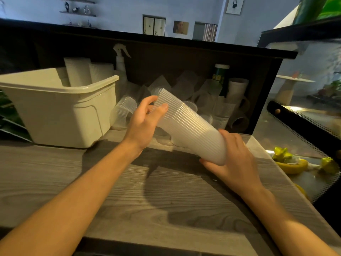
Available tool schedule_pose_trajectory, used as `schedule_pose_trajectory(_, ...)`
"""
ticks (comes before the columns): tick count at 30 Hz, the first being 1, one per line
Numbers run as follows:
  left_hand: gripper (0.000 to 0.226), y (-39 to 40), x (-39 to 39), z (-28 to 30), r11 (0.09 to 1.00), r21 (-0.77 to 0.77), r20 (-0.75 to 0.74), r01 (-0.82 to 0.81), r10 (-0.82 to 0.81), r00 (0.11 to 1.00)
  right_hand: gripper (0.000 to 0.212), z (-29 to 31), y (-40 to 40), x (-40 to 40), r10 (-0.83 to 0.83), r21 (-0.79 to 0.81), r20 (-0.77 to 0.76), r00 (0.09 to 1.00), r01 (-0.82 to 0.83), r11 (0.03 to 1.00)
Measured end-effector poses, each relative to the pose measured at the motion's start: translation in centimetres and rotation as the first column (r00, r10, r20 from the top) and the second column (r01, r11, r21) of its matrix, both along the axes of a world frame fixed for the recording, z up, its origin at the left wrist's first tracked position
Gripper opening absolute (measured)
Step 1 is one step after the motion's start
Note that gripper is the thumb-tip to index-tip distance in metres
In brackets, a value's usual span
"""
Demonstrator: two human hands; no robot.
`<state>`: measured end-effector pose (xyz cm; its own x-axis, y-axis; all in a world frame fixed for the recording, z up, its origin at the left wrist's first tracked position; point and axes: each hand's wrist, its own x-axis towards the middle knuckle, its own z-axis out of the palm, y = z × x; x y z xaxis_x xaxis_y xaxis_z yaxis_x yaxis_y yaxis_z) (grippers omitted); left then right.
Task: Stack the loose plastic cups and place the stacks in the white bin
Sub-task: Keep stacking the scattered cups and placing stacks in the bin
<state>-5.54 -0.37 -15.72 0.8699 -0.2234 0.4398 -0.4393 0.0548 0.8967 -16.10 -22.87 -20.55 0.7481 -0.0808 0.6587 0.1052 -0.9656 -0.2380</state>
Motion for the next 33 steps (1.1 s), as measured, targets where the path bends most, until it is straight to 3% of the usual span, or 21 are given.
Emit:
schedule_pose_trajectory(2, 0.058, 0.3, 0.1, 0.2, 0.999, 0.035, 0.013, -0.04, 0.039, 0.999, 0.088, 0.0, 0.1, 0.0, 0.009, -0.003, -0.005, 1.0, -0.009, 1.0)
schedule_pose_trajectory(8, 0.066, 0.7, 0.2, 0.3, 0.979, 0.197, 0.038, 0.047, -0.056, 0.998, 0.089, 0.0, 0.4, 0.0, 0.024, 0.001, 0.004, 1.0, -0.024, 1.0)
schedule_pose_trajectory(12, 0.079, -0.3, -0.4, -0.2, 0.944, 0.206, -0.051, 0.258, -0.253, 0.966, 0.089, -0.1, 0.3, 0.0, 0.026, 0.026, -0.003, 1.0, -0.026, 0.999)
schedule_pose_trajectory(14, 0.073, -0.4, -0.6, -0.3, 0.932, 0.176, -0.07, 0.316, -0.308, 0.949, 0.088, 0.0, 0.0, 0.0, 0.024, 0.044, -0.012, 1.0, -0.023, 0.999)
schedule_pose_trajectory(17, 0.077, -0.6, -0.6, -0.3, 0.964, 0.161, -0.029, 0.213, -0.211, 0.977, 0.086, 0.2, -0.3, 0.1, 0.003, 0.105, -0.013, 1.0, -0.002, 0.994)
schedule_pose_trajectory(20, 0.063, -0.8, -0.1, -1.1, 0.983, 0.179, -0.007, 0.048, -0.047, 0.999, 0.083, 0.3, -1.2, -0.1, -0.045, 0.159, 0.007, 0.999, 0.043, 0.986)
schedule_pose_trajectory(24, 0.054, -1.4, 0.8, -2.5, 0.939, 0.327, 0.037, -0.109, 0.102, 0.994, 0.081, 0.6, -2.8, -0.9, -0.141, 0.215, -0.018, 0.99, 0.142, 0.966)
schedule_pose_trajectory(27, 0.07, -2.5, 1.2, -3.0, 0.878, 0.464, -0.011, -0.116, 0.137, 0.991, 0.08, 1.2, -3.7, -1.5, -0.238, 0.207, -0.069, 0.969, 0.248, 0.947)
schedule_pose_trajectory(30, 0.091, -4.2, 2.0, -3.1, 0.76, 0.635, 0.002, -0.138, 0.178, 0.984, 0.078, 1.8, -4.2, -1.9, -0.276, 0.198, -0.133, 0.952, 0.299, 0.934)
schedule_pose_trajectory(33, 0.099, -6.1, 2.7, -2.9, 0.714, 0.684, -0.014, -0.148, 0.215, 0.977, 0.08, 2.1, -4.5, -1.9, -0.28, 0.18, -0.161, 0.947, 0.307, 0.935)
